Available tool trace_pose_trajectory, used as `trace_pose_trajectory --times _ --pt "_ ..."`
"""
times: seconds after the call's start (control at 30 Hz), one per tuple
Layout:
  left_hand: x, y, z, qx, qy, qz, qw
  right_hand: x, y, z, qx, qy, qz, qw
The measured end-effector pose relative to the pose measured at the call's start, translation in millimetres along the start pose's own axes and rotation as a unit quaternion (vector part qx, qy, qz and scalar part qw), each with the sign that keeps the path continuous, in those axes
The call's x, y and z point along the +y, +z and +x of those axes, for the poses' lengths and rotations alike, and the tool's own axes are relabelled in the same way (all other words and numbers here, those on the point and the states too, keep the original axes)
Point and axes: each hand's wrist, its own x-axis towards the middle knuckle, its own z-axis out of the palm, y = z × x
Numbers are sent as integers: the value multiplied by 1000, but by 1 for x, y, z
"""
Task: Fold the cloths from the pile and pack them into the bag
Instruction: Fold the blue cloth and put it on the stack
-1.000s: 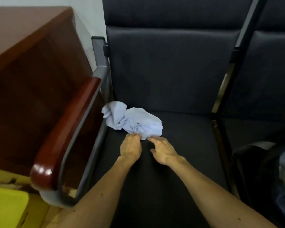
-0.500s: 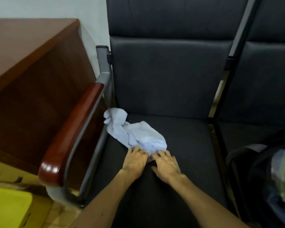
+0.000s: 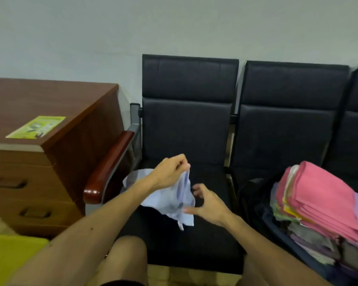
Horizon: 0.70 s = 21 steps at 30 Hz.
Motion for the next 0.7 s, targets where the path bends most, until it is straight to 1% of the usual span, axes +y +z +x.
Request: trace_pose_trajectory --times 0.03,0.1,0.2,0.27,0.37,0.43,0.53,0.6,0.67,0.7 --pt "20 -9 -6 3 26 -4 1000 -22 -12 -13 25 -27 48 998" --pt "59 -29 -14 16 75 -3 997 -57 -35 -30 78 -94 108 987" --pt "118 -60 -29 46 143 21 988 -99 -75 -59 145 -172 138 965" --pt "153 -81 -39 64 169 33 983 -119 -104 -78 178 -199 125 956" --pt "190 -105 -53 101 201 41 973 -137 -135 -107 189 -199 136 952" --pt "205 -114 -62 122 220 49 967 -143 -145 -122 197 -189 98 957" --pt "210 -125 -69 158 234 54 958 -137 -150 -139 191 -149 -16 970" --pt "204 -130 -72 183 220 65 956 -123 -157 -147 146 -100 -126 976" --pt "192 -133 -73 207 190 85 956 -112 -166 -157 85 -37 -230 969" --pt "185 -134 -73 214 175 95 956 -109 -171 -163 63 -12 -262 963"
